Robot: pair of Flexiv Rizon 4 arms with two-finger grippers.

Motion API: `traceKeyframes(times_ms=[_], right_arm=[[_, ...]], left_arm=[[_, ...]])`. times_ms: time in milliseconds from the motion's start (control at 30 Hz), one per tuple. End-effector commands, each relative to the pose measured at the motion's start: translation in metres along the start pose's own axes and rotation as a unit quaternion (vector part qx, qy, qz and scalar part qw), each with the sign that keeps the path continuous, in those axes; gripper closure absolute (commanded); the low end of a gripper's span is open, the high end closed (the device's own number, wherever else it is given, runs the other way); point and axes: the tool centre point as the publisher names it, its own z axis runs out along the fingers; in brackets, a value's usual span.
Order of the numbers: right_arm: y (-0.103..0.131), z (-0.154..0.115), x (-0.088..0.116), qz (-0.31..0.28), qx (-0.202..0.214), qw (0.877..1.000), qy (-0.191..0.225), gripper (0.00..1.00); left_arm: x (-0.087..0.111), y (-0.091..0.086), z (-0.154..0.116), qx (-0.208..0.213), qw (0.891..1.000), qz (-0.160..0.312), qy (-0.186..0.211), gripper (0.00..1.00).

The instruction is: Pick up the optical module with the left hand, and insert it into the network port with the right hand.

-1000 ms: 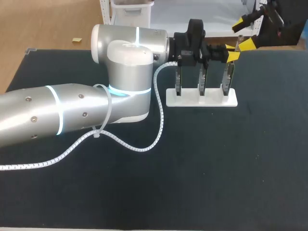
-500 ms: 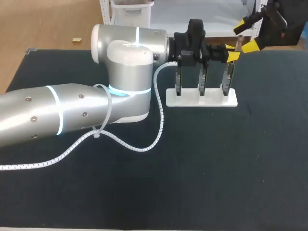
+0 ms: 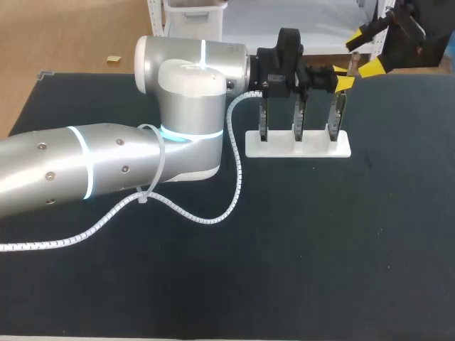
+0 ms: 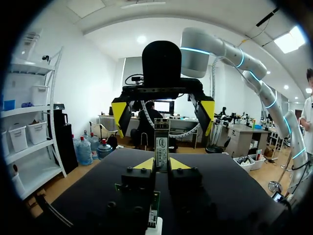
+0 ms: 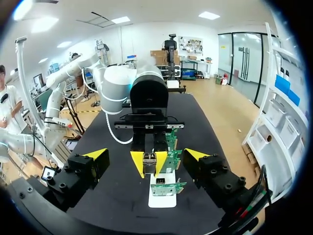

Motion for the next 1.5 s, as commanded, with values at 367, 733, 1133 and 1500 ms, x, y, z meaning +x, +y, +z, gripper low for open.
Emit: traceKeyframes(times_ms=[367, 733, 1133, 1500], right_arm=[[-0.0026, 0.0023, -0.0013, 0.002, 0.003, 1.0, -0.002, 1.0], [-0.0035, 0.0046, -0.001, 0.004, 0.002, 1.0, -0.001, 1.0], [-0.0029, 0.0055, -0.0013, 0.004, 0.003, 1.0, -0.001, 1.0], [-0.0029, 0.0062, -0.0029, 0.002, 0.004, 1.0, 0.001, 1.0]], left_arm=[[-0.0003, -0.0002, -0.0005, 0.0, 1.0, 0.0, 0.001, 1.0], [-0.0003, -0.0002, -0.0005, 0.0, 1.0, 0.0, 0.001, 1.0], [-0.0003, -0.0002, -0.0005, 0.0, 1.0, 0.0, 0.001, 0.0], [0.0025, -0.0037, -0.0051, -0.004, 1.0, 0.006, 0.028, 0.0]])
